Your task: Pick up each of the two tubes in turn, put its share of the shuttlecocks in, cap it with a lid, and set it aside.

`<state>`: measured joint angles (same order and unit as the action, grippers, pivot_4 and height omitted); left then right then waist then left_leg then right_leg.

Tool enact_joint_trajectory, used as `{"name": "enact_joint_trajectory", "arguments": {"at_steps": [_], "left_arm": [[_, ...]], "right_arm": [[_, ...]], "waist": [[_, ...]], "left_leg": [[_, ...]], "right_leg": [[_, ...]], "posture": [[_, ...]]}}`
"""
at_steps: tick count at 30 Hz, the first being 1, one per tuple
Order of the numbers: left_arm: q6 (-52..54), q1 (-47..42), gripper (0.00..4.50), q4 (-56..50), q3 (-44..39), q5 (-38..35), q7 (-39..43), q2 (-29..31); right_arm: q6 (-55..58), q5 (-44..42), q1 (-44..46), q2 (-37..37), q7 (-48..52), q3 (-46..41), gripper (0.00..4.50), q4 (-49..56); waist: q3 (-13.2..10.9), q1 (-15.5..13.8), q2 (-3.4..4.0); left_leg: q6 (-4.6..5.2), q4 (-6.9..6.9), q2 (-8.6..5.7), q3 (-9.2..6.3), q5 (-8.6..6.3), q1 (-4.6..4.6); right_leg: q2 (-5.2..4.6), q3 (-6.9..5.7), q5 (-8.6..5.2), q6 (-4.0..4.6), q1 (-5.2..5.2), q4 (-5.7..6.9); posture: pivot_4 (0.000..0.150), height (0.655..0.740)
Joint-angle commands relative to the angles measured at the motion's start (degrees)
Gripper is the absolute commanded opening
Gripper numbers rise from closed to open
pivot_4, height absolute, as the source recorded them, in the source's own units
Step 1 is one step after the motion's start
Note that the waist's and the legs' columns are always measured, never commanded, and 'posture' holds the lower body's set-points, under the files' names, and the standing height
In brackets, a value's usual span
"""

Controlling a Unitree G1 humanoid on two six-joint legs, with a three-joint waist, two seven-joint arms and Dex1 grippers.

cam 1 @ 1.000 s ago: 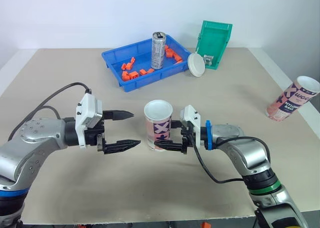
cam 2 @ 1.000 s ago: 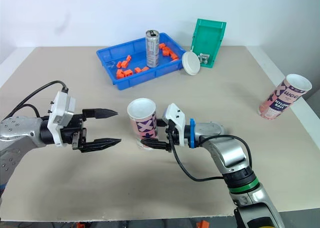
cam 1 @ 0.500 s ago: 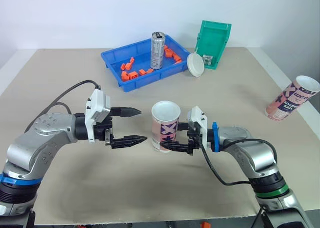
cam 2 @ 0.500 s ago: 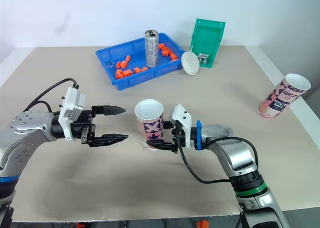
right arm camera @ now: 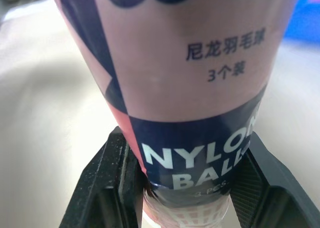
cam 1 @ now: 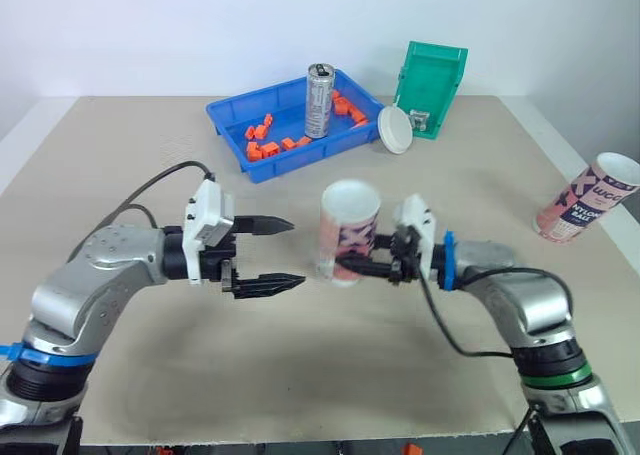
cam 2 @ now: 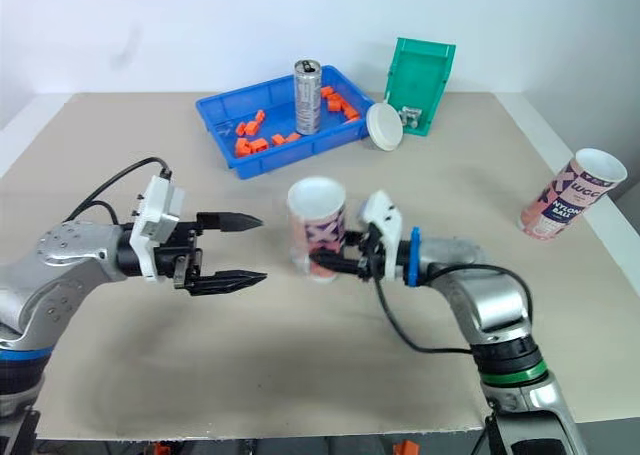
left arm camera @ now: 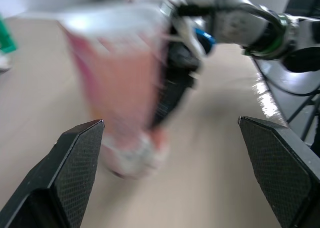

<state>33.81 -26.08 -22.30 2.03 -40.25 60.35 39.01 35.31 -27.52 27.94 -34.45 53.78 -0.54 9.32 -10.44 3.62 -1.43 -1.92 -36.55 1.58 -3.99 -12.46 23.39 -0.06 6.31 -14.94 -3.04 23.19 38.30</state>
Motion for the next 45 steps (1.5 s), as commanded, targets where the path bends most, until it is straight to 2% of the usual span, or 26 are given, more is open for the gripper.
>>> {"name": "enact_joint_trajectory", "arguments": {"at_steps": [1, 5, 12, 18, 25, 31, 32, 33, 35, 36, 45], "left_arm": [[-2.1, -2.6, 4.5, 1.8, 1.2, 1.6, 0.6, -1.4], [-4.2, -6.4, 4.5, 6.8, 3.4, 3.2, 1.1, -6.2], [-7.3, -11.3, 4.5, 14.7, 6.0, 5.7, 2.1, -14.0], [-10.0, -14.3, 4.5, 21.3, 6.5, 7.2, 2.6, -19.6], [-11.4, -14.7, 4.5, 23.5, 6.4, 8.2, 3.4, -21.5], [-11.4, -14.4, 4.5, 23.4, 6.2, 8.8, 3.9, -21.6], [-11.4, -14.4, 4.5, 23.4, 6.1, 8.8, 4.0, -21.6], [-11.3, -14.3, 4.5, 23.3, 6.0, 8.8, 4.0, -21.6], [-11.3, -14.2, 4.5, 23.1, 6.0, 8.9, 4.1, -21.5], [-11.3, -14.2, 4.5, 23.1, 6.0, 8.9, 4.1, -21.5], [-10.9, -14.2, 4.5, 22.8, 5.6, 8.6, 4.5, -20.8]], "right_arm": [[-1.4, -1.3, 1.1, -2.0, -3.3, -8.3, 2.3, -2.8], [-3.9, 0.8, -1.3, -4.9, -9.4, -17.3, 2.3, -9.0], [-8.9, 4.3, -4.7, -5.5, -17.2, -23.3, 2.3, -16.4], [-12.8, 7.6, -5.7, -5.0, -20.4, -22.2, 2.3, -21.7], [-16.0, 10.1, -5.3, -4.7, -22.2, -21.2, 2.3, -28.3], [-12.2, 7.6, -7.1, -5.1, -18.0, -20.5, 2.3, -29.8], [-10.9, 6.8, -7.3, -5.0, -17.1, -20.6, 2.91, -30.0], [-11.0, 7.7, -7.8, -5.3, -17.0, -19.9, 3.13, -30.6], [-10.8, 7.1, -7.9, -5.3, -16.5, -20.5, 4.22, -31.8], [-10.9, 7.3, -7.8, -5.5, -16.8, -20.7, 4.44, -32.6], [-11.5, 9.1, -8.7, -7.6, -16.0, -19.7, 4.44, -34.8]], "waist": [[0.0, -0.2, 0.0], [0.0, -0.9, 0.0], [0.0, -0.8, 0.04], [0.0, -0.9, 0.14], [0.1, -0.8, 0.17], [0.1, -0.8, 0.16], [0.1, -0.8, 0.16], [0.1, -0.8, 0.12], [0.1, -0.8, 0.12], [0.1, -0.8, 0.16], [0.1, -0.9, 0.28]], "left_leg": [[0.0, 0.0, 0.0, 0.0, 0.0, -0.01], [0.0, 0.0, -0.02, 0.01, 0.0, 0.0], [0.01, 0.02, -0.06, 0.09, 0.0, 0.0], [0.05, -0.01, -0.06, 0.13, 0.03, -0.05], [0.05, -0.03, -0.08, 0.18, 0.04, -0.07], [0.04, -0.16, -0.08, 0.17, 0.04, -0.13], [0.04, -0.16, -0.08, 0.17, 0.04, -0.15], [0.04, -0.16, -0.08, 0.16, 0.04, -0.18], [0.04, -0.15, -0.07, 0.15, 0.04, -0.19], [0.04, -0.15, -0.07, 0.15, 0.04, -0.19], [0.03, -0.21, -0.09, 0.2, 0.07, -0.2]], "right_leg": [[0.0, 0.0, 0.0, 0.0, -0.01, 0.0], [0.0, 0.02, 0.04, 0.07, 0.0, 0.0], [-0.02, 0.13, 0.04, 0.08, 0.0, 0.0], [0.0, 0.16, 0.12, 0.04, -0.03, 0.01], [0.0, 0.24, 0.15, 0.01, -0.04, 0.02], [-0.01, 0.23, 0.2, -0.1, -0.19, 0.0], [0.0, 0.23, 0.19, -0.12, -0.22, 0.0], [0.0, 0.22, 0.17, -0.14, -0.25, 0.0], [0.02, 0.22, 0.17, -0.14, -0.27, -0.01], [0.02, 0.22, 0.17, -0.13, -0.26, -0.01], [0.01, 0.28, 0.16, -0.34, -0.29, -0.02]], "posture": [[0.15, 0.74], [0.15, 0.74], [0.15, 0.74], [0.15, 0.74], [0.15, 0.74], [0.15, 0.74], [0.15, 0.74], [0.15, 0.74], [0.15, 0.74], [0.15, 0.74], [0.15, 0.74]]}}
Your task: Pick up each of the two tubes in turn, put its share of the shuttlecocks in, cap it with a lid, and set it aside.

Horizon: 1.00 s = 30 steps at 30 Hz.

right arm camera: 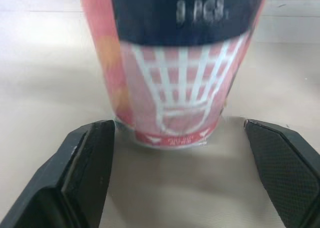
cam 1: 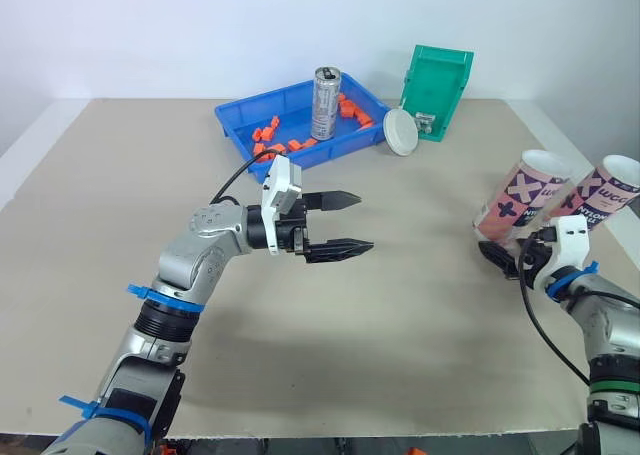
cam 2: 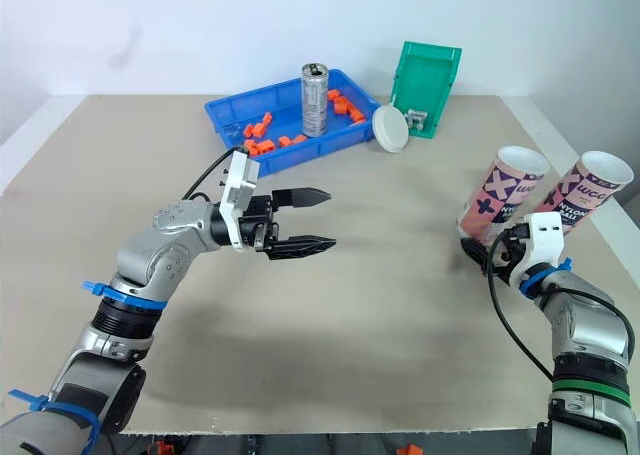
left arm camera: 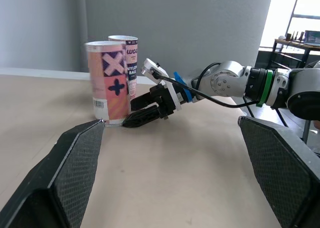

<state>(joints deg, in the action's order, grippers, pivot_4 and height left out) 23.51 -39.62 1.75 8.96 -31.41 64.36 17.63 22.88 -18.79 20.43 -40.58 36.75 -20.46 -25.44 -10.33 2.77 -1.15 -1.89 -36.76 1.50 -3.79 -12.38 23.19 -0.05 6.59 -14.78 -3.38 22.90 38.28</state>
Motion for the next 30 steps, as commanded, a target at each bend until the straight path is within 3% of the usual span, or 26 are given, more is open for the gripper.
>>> {"name": "enact_joint_trajectory", "arguments": {"at_steps": [1, 9, 12, 16, 23, 30], "left_arm": [[-0.7, -0.6, 4.5, -1.1, -1.3, -0.2, 0.6, 0.6], [-0.3, 0.2, 4.5, -2.0, -2.1, -0.5, 0.6, 2.2], [1.2, 3.9, 4.5, -4.5, -3.9, -0.8, -0.7, 5.1], [3.1, 10.6, 4.5, -8.4, -7.3, -1.9, -4.0, 8.4], [7.7, 21.1, 4.5, -12.7, -12.4, -2.1, -11.4, 12.0], [7.8, 27.3, 4.5, -15.4, -15.2, -2.1, -16.5, 12.1]], "right_arm": [[1.2, 0.4, -1.6, -1.6, 1.4, 0.4, 4.44, 0.3], [4.6, -1.6, -10.3, -5.2, 8.8, 0.9, 4.44, 8.6], [6.5, -4.9, -18.5, -7.5, 15.0, 0.8, 4.44, 20.1], [9.5, -10.9, -21.2, -6.7, 15.4, -0.6, 4.44, 33.8], [13.2, -13.0, -16.1, -2.1, 12.4, 10.5, 4.44, 48.7], [12.8, -10.7, -9.3, 1.0, 13.3, 21.0, 4.44, 48.9]], "waist": [[0.0, 0.0, 0.0], [0.0, -0.1, -0.01], [0.1, -0.1, 0.08], [0.1, 0.7, 0.02], [0.0, 0.9, 0.01], [0.0, -0.2, -0.08]], "left_leg": [[0.0, 0.0, 0.0, 0.0, 0.0, 0.01], [0.0, 0.04, 0.0, -0.03, 0.0, 0.02], [0.0, 0.04, 0.01, -0.03, 0.0, 0.02], [0.1, 0.17, 0.19, -0.09, -0.07, -0.12], [-0.04, 0.13, 0.2, -0.08, 0.09, -0.13], [-0.31, 0.13, 0.14, -0.08, 0.24, 0.05]], "right_leg": [[0.0, 0.0, 0.0, -0.01, 0.0, -0.02], [0.0, -0.02, -0.01, 0.0, -0.01, -0.05], [0.01, -0.02, -0.07, -0.11, -0.02, -0.07], [0.18, -0.06, -0.23, 0.0, -0.03, -0.06], [0.16, -0.05, 0.03, -0.03, 0.01, -0.04], [0.07, -0.05, 0.06, -0.1, 0.11, -0.12]], "posture": [[0.15, 0.74], [0.15, 0.74], [0.15, 0.74], [0.15, 0.74], [0.15, 0.74], [0.15, 0.74]]}}
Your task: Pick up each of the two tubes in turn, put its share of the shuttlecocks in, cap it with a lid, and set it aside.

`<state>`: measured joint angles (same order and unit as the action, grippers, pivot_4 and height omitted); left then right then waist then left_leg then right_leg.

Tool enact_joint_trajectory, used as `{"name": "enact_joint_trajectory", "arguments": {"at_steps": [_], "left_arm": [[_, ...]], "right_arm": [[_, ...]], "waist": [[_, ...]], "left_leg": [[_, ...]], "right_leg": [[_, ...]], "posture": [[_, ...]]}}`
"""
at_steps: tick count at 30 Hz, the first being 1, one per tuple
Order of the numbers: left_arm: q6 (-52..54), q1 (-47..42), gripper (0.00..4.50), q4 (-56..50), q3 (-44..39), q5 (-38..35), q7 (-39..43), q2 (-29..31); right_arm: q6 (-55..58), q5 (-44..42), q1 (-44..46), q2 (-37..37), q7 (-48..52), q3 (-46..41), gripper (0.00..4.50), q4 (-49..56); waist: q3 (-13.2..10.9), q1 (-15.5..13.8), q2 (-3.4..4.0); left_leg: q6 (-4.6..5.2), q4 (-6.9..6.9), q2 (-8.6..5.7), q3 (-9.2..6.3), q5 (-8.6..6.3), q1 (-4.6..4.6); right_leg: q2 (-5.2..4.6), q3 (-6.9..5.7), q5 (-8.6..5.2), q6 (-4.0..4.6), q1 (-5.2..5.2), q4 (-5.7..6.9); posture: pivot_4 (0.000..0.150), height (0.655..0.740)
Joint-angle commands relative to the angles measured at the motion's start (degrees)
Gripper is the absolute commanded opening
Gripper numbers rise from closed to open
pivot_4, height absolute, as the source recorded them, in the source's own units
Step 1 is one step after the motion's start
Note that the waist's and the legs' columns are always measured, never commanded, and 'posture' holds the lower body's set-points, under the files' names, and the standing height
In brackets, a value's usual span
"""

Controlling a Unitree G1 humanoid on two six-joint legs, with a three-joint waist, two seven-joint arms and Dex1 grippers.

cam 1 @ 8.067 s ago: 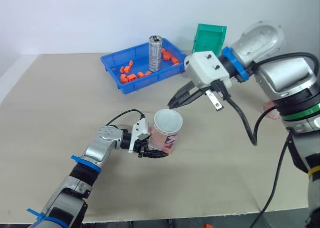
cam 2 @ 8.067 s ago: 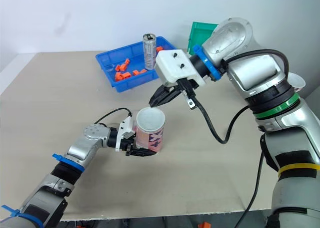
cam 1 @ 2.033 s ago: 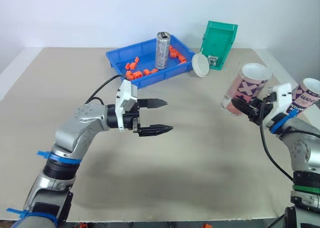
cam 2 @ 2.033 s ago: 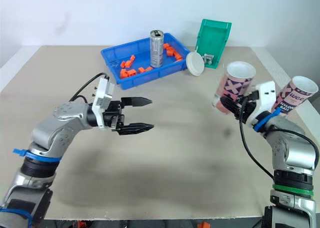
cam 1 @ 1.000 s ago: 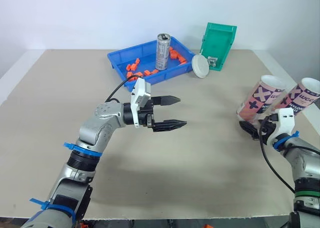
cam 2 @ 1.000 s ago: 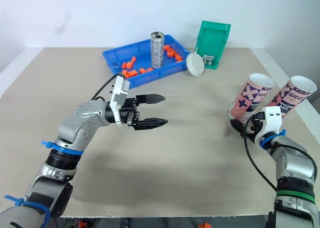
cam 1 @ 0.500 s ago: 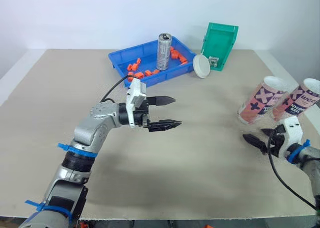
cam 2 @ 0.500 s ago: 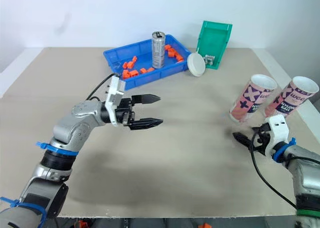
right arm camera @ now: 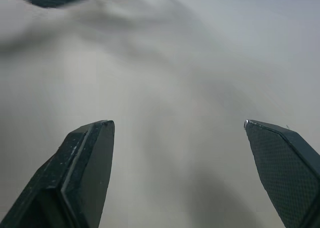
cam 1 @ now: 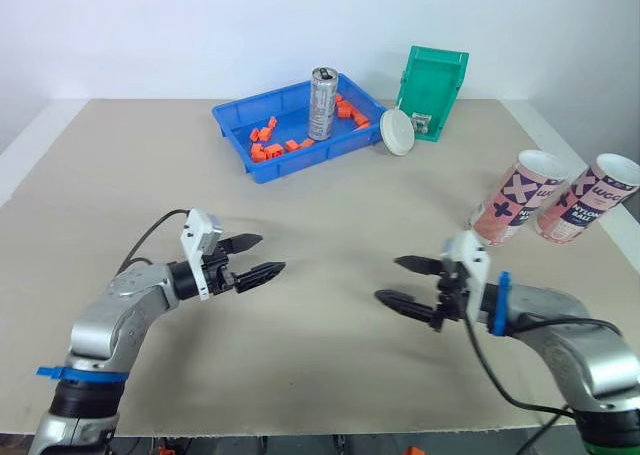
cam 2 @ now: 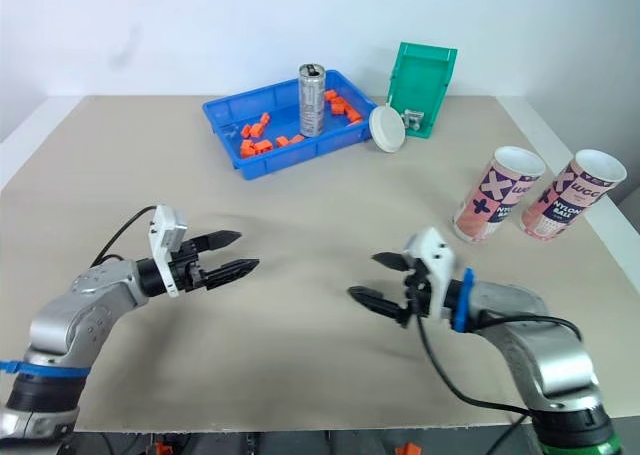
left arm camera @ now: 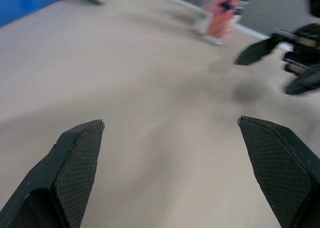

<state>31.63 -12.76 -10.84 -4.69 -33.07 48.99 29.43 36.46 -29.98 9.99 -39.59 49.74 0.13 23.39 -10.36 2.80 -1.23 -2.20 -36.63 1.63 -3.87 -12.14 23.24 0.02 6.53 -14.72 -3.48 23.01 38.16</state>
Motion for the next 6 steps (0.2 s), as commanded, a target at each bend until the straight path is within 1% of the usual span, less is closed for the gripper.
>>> {"name": "enact_joint_trajectory", "arguments": {"at_steps": [1, 6], "left_arm": [[-0.5, 0.7, 4.5, -2.8, -1.5, -0.4, -1.6, 0.1], [-1.6, 2.1, 4.5, -2.4, -1.6, -0.8, -2.5, -1.1]], "right_arm": [[-1.1, 0.7, 1.5, 0.2, 0.3, 0.6, 4.44, -0.8], [-2.0, 1.5, 2.2, 0.9, 0.6, 1.5, 4.44, -3.3]], "waist": [[0.0, -0.4, -0.02], [0.0, -0.4, -0.04]], "left_leg": [[0.0, 0.01, -0.01, -0.02, 0.0, 0.04], [-0.02, 0.01, -0.07, -0.03, 0.0, 0.1]], "right_leg": [[-0.01, -0.03, -0.02, -0.02, 0.01, 0.0], [-0.1, -0.08, -0.04, -0.01, 0.04, -0.03]], "posture": [[0.15, 0.74], [0.15, 0.74]]}}
